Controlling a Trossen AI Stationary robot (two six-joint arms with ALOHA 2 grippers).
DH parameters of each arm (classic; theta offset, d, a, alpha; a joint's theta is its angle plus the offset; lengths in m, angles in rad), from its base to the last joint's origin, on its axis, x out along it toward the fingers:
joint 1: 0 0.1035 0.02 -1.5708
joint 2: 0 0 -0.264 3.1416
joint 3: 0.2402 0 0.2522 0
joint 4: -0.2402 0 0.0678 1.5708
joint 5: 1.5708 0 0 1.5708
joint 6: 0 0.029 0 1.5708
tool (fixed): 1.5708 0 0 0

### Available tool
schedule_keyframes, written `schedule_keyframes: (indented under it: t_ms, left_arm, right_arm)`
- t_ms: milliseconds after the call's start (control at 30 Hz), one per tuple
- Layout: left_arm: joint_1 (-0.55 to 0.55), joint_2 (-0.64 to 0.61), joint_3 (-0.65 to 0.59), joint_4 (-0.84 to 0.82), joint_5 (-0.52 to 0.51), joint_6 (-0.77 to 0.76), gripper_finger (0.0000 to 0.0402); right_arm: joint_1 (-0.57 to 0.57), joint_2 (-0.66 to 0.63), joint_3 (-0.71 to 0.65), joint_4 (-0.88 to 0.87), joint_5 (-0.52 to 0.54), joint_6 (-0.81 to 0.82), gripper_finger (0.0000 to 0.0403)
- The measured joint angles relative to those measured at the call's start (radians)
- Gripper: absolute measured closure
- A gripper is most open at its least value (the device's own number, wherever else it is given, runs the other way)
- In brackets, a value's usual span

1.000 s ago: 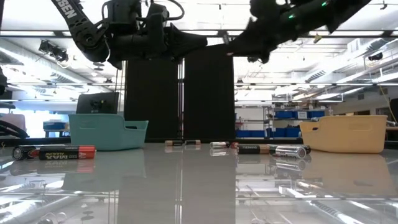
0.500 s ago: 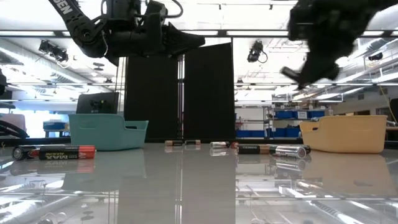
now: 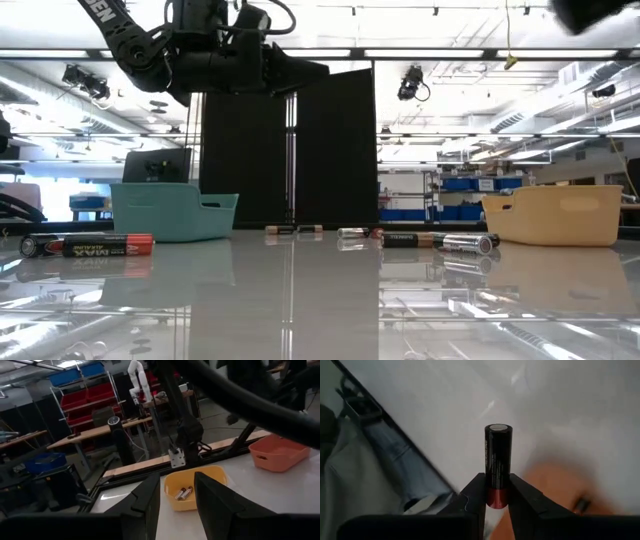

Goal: Sort batteries
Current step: Put the black and red battery into the orange bin

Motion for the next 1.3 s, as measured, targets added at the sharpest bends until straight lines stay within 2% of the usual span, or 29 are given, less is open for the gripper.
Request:
schedule_keyframes:
  t_ms: [133, 267, 433, 633, 1033, 1300]
  left_arm:
    - [0.000, 0.000, 0.000, 0.002, -0.016, 0.032, 0.0274]
    - [0.000, 0.000, 0.000, 0.002, -0.020, 0.044, 0.0274]
    - [0.000, 0.000, 0.000, 0.002, -0.024, 0.044, 0.0274]
    - [0.000, 0.000, 0.000, 0.001, -0.024, 0.044, 0.0274]
    - [0.000, 0.001, 0.000, -0.014, -0.024, 0.044, 0.0274]
    - [0.000, 0.001, 0.000, -0.023, -0.027, 0.044, 0.0274]
  right_arm:
    - [0.120, 0.015, 0.000, 0.006, 0.000, 0.235, 0.0332]
    - [0.212, 0.068, 0.000, -0.007, 0.020, 0.398, 0.0332]
    - [0.266, 0.163, 0.000, -0.003, 0.018, 0.493, 0.0333]
    - [0.273, 0.253, 0.000, -0.008, -0.004, 0.586, 0.0333]
    - [0.273, 0.360, -0.010, -0.004, -0.059, 0.615, 0.0333]
    - [0.272, 0.375, -0.060, 0.016, -0.079, 0.603, 0.0332]
